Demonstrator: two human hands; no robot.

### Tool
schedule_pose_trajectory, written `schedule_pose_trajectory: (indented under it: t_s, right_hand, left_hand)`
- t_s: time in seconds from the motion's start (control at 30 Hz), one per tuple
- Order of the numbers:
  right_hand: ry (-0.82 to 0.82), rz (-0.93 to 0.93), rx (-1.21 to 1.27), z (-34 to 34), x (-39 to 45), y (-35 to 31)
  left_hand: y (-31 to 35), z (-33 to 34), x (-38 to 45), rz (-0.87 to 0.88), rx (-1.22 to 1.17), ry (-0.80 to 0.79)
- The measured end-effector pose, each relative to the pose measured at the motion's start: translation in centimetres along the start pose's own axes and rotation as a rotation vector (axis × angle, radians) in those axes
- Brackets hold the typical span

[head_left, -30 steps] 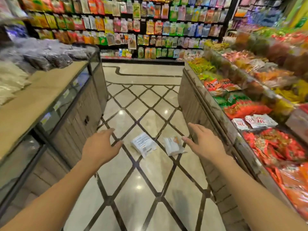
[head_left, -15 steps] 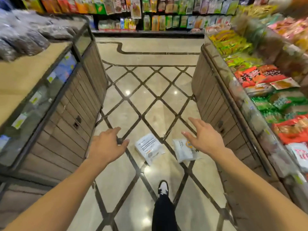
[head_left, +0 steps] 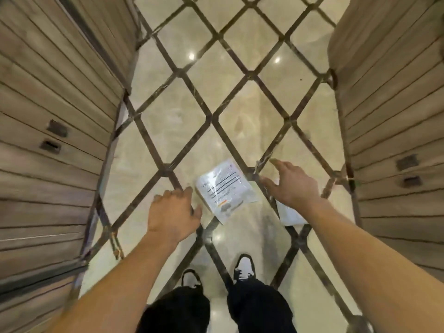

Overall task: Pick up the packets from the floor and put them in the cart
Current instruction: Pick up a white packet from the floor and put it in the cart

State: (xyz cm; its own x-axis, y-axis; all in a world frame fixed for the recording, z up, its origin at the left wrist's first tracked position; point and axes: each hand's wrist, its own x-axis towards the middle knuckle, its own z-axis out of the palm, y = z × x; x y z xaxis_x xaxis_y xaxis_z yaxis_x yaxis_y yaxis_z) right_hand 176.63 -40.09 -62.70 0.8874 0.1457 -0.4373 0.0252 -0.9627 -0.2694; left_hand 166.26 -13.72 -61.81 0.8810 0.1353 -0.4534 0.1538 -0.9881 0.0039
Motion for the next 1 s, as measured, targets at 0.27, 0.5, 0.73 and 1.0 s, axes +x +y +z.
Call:
schedule_pose_trajectory:
  t_s: [0.27,0.5,0.73,1.0]
  right_hand:
    - [-0.155,-0.033,-0.158,21.4,18.4,3.8]
    - [-0.198,0.013,0.038,32.2,29.2,7.0]
    - [-0.292,0.052,0.593,36.6,31.1,7.2]
    - [-0.043,0.083,0.662,24.3,22.6,5.2]
  left_hand:
    - [-0.5,23.8,16.2,-0.048,0.172,-0.107]
    - [0.4,36.7,24.6,-0.383,-0.282,-0.134]
    - [3.0,39.6,26.4,-0.514,-1.088,-0.063]
    - [3.0,25.6,22.8,-0.391,-1.019,0.088]
